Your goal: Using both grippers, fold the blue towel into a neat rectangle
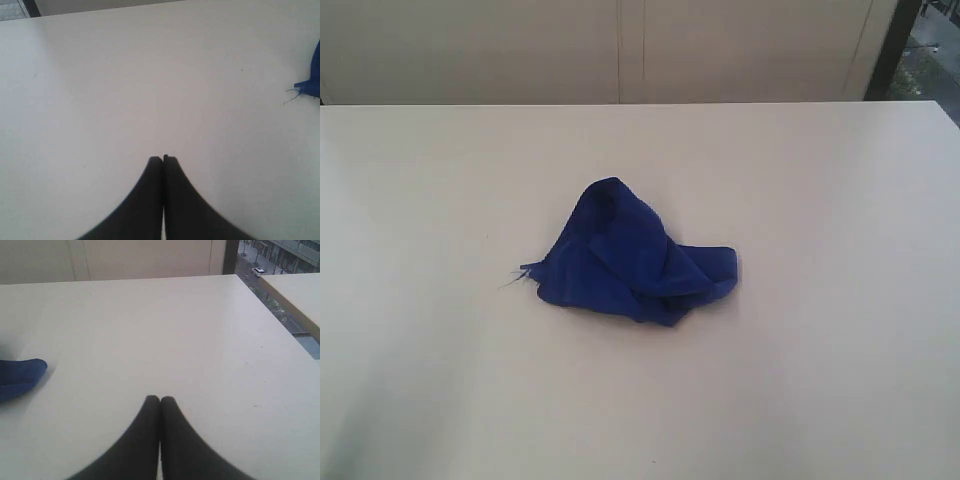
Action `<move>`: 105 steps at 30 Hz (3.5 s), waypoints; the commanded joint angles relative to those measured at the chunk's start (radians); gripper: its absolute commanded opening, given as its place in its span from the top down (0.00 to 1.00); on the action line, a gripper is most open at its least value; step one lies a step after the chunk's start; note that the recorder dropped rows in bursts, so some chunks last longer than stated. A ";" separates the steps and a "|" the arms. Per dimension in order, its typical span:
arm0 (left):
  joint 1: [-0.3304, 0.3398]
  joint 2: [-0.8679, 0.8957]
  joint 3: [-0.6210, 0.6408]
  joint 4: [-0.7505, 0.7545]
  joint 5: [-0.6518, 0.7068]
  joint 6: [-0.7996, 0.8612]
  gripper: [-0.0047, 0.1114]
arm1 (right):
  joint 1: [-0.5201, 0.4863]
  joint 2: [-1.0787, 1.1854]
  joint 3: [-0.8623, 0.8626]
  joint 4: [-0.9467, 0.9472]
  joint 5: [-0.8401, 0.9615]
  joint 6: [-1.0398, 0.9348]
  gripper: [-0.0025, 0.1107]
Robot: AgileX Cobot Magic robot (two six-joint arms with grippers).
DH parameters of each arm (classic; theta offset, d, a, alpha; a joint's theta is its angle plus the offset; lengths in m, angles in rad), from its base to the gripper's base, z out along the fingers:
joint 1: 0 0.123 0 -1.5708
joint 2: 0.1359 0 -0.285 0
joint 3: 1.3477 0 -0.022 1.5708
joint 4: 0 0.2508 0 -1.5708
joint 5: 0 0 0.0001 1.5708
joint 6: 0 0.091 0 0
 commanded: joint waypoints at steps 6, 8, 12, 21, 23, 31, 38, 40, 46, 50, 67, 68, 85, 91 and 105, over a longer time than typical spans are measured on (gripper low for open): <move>-0.003 -0.004 0.005 -0.011 -0.004 0.000 0.96 | -0.006 -0.005 0.006 0.002 -0.007 0.000 0.98; -0.003 -0.004 0.005 -0.011 -0.004 0.000 0.96 | -0.006 -0.005 0.006 0.002 -0.007 0.000 0.98; -0.003 -0.004 0.005 -0.011 -0.004 0.000 0.96 | -0.006 -0.005 0.006 0.002 -0.036 0.000 0.98; -0.003 -0.004 0.005 -0.011 -0.004 0.000 0.96 | -0.006 -0.005 0.006 0.002 -0.306 0.000 0.98; -0.003 -0.004 0.005 -0.011 -0.004 0.000 0.96 | -0.006 -0.005 0.006 0.002 -0.343 0.000 0.98; -0.003 -0.004 0.005 -0.011 -0.004 0.000 0.96 | -0.006 -0.005 0.006 0.002 -0.376 0.000 0.98; -0.003 -0.004 0.005 -0.011 -0.004 0.000 0.96 | -0.006 -0.005 0.006 0.002 -0.385 0.000 0.98; -0.003 -0.004 0.005 -0.011 -0.004 0.000 0.96 | -0.006 -0.005 0.006 0.002 -0.405 0.000 0.98; -0.003 -0.004 0.005 -0.011 -0.004 0.000 0.96 | -0.006 -0.005 0.006 0.002 -0.490 0.000 0.98; -0.003 -0.004 0.005 -0.011 -0.004 0.000 0.96 | -0.006 -0.005 0.006 0.002 -0.499 0.000 0.98; -0.003 -0.004 0.005 -0.011 -0.004 0.000 0.96 | -0.006 0.023 -0.117 0.007 -0.197 0.002 0.98; -0.003 -0.004 0.005 -0.011 -0.004 0.000 0.96 | -0.006 0.048 -0.145 0.007 -0.165 0.002 0.98; -0.003 -0.004 0.005 -0.011 -0.004 0.000 0.96 | -0.002 0.610 -0.453 0.078 0.091 -0.054 0.98; -0.003 -0.004 0.005 -0.011 -0.004 0.000 0.96 | 0.010 0.810 -0.570 0.301 0.212 -0.259 0.98; -0.003 -0.004 0.005 -0.011 -0.004 0.000 0.96 | 0.312 1.194 -0.772 0.355 0.173 -0.288 0.98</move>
